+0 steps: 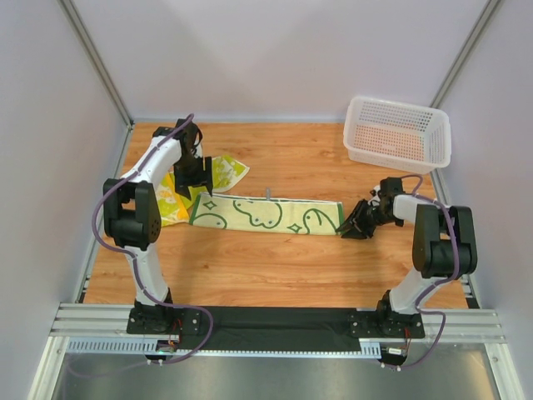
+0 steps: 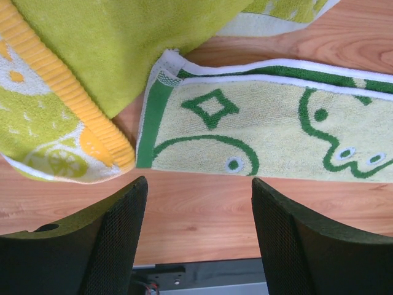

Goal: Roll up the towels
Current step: Fold the towel

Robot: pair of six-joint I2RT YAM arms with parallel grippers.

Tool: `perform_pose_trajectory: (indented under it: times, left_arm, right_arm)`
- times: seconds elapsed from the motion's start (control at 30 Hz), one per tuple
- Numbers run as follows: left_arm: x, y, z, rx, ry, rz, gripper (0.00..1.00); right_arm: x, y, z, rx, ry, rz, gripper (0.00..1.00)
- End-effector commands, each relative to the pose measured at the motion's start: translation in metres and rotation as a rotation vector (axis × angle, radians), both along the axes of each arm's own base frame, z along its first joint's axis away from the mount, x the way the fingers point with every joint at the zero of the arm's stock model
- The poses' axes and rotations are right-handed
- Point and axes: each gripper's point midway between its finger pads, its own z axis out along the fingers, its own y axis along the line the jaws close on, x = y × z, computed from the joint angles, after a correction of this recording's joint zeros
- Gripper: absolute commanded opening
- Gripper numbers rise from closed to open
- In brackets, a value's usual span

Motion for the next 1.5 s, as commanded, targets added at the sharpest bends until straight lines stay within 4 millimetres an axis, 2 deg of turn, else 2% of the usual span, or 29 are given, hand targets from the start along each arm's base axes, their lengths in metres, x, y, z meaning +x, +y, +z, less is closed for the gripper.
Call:
perform_pose_trajectory:
  times: [0.0,0.17,0.3,0.4,0.47,0.63,0.77,0.87,0.97,1.07,1.1,1.17,1.23,1.27,1.3,1.47]
  left_arm:
    - [-0.003,0.001,0.017,-0.011,-0.035,0.004,0.75]
    - [-0.002,0.001,0.017,-0.01,-0.031,0.004,0.75]
    - [-0.002,0.001,0.017,-0.012,-0.028,-0.001,0.75]
    - [-0.004,0.001,0.02,-0.01,-0.029,-0.005,0.74]
    - [-0.005,0.001,0.023,-0.013,-0.036,-0.007,0.74]
    - [-0.012,-0.005,0.029,-0.055,-0.044,-0.001,0.74]
    - [-0.021,-0.008,0.027,-0.077,-0.038,0.006,0.74]
    - [-0.022,-0.011,0.027,-0.095,-0.035,0.002,0.74]
    - [-0.022,-0.014,0.027,-0.113,-0.037,0.002,0.74]
    - [-0.021,-0.017,0.029,-0.13,-0.04,0.004,0.74]
    - [-0.02,-0.018,0.03,-0.137,-0.04,0.003,0.74]
    - [-0.02,-0.019,0.031,-0.142,-0.044,0.002,0.74]
    - [-0.02,-0.02,0.033,-0.145,-0.048,0.002,0.74]
    - [-0.02,-0.02,0.033,-0.145,-0.046,0.004,0.74]
    - [-0.02,-0.02,0.034,-0.148,-0.048,0.005,0.74]
    - [-0.023,-0.023,0.037,-0.169,-0.055,0.017,0.74]
  right_arm:
    - [0.011,-0.011,-0.013,-0.076,-0.024,-0.005,0.31]
    - [0.014,-0.018,-0.016,-0.11,-0.021,-0.007,0.25]
    - [0.017,-0.029,-0.017,-0.134,-0.018,-0.017,0.15]
    - [0.017,-0.05,-0.013,-0.189,-0.01,-0.032,0.08]
    - [0.02,-0.071,-0.01,-0.239,-0.016,-0.053,0.06]
    - [0.013,-0.119,0.003,-0.346,0.022,-0.097,0.03]
    - [0.022,-0.13,0.023,-0.389,-0.006,-0.134,0.02]
    - [0.027,-0.125,0.04,-0.433,-0.029,-0.075,0.01]
    - [0.045,-0.117,0.069,-0.471,-0.102,-0.039,0.0]
    - [0.049,-0.102,0.084,-0.502,-0.128,0.016,0.0]
    - [0.056,-0.092,0.095,-0.506,-0.162,0.046,0.0]
    - [0.057,-0.08,0.102,-0.516,-0.177,0.096,0.0]
    - [0.064,-0.053,0.113,-0.519,-0.228,0.181,0.0]
    - [0.064,-0.046,0.116,-0.526,-0.237,0.216,0.0]
    - [0.063,-0.03,0.119,-0.524,-0.252,0.264,0.0]
    - [0.069,0.019,0.143,-0.511,-0.335,0.389,0.0]
